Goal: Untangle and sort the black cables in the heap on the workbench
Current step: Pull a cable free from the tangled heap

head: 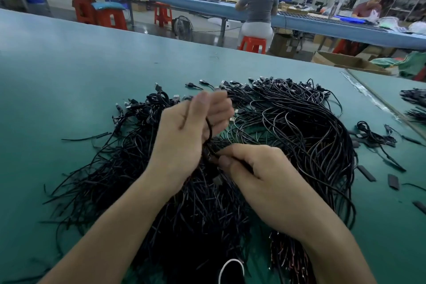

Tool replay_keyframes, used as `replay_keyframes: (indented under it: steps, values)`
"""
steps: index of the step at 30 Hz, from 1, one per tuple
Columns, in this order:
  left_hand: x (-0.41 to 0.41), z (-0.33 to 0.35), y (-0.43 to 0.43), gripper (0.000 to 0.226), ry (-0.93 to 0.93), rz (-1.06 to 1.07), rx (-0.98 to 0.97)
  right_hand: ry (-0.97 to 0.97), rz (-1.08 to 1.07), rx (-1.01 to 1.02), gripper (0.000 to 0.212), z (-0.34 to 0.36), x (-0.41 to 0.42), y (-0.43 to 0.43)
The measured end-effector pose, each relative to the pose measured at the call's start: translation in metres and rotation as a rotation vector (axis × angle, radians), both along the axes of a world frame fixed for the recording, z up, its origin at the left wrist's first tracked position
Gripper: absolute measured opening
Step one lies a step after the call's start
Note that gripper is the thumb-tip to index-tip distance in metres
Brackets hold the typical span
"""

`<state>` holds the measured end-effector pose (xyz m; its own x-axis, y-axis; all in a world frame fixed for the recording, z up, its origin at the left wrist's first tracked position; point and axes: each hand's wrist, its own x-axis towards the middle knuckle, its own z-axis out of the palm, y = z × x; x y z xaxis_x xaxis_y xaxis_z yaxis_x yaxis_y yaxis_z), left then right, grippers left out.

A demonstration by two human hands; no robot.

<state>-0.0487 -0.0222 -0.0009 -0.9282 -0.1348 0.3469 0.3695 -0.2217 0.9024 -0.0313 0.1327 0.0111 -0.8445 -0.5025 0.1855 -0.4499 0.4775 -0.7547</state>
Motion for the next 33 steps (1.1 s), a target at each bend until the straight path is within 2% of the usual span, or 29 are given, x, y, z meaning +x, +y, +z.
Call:
replay_keyframes:
  steps: [2,4,7,9,11,13,17,19,20,22,23,25,28,31,33]
  values:
    - [0.002,-0.004,0.003,0.039,-0.031,0.089,-0.377,0.067,-0.044,0.01,0.02,0.002,-0.001,0.005]
    - [0.006,-0.005,0.006,0.052,-0.147,-0.003,-0.56,0.107,-0.098,-0.054,0.018,0.004,-0.002,0.009]
    - [0.01,0.001,0.005,0.069,-0.338,-0.314,-0.513,0.083,-0.104,-0.221,0.019,0.007,-0.004,0.014]
    - [0.013,0.005,0.002,0.074,-0.396,-0.433,-0.509,0.087,-0.098,-0.325,0.021,0.009,-0.005,0.014]
    - [0.014,0.01,-0.003,0.071,-0.454,-0.616,-0.334,0.099,-0.094,-0.411,0.024,0.009,-0.003,0.011]
    - [0.015,0.015,-0.009,0.063,-0.485,-0.853,-0.032,0.097,-0.116,-0.46,0.028,0.006,-0.003,0.006]
    - [0.013,0.02,-0.019,0.051,-0.408,-1.123,0.448,-0.016,-0.208,-0.458,0.037,-0.003,-0.008,0.003]
    - [0.009,0.021,-0.019,0.054,-0.379,-1.094,0.676,-0.027,-0.206,-0.332,0.034,-0.005,-0.009,0.002]
    - [0.007,0.021,-0.016,0.056,-0.358,-1.013,0.764,-0.023,-0.193,-0.248,0.03,-0.006,-0.008,0.001]
    - [0.003,0.018,-0.013,0.059,-0.275,-0.666,0.831,-0.031,-0.143,-0.079,0.022,-0.006,-0.006,-0.001]
    - [0.001,0.016,-0.012,0.059,-0.225,-0.48,0.795,-0.05,-0.107,-0.014,0.02,-0.007,-0.005,-0.002]
    - [-0.003,0.01,-0.011,0.055,-0.152,-0.248,0.638,-0.08,-0.041,0.056,0.021,-0.006,-0.002,-0.004]
    - [-0.006,-0.003,-0.007,0.048,-0.107,-0.021,0.147,-0.057,-0.008,0.069,0.019,-0.001,0.001,-0.003]
    - [-0.001,-0.01,0.003,0.044,-0.085,0.059,-0.395,0.024,-0.031,0.104,0.018,0.003,0.0,0.004]
    - [0.003,-0.009,0.008,0.049,-0.115,0.041,-0.646,0.061,-0.086,0.054,0.018,0.006,-0.002,0.012]
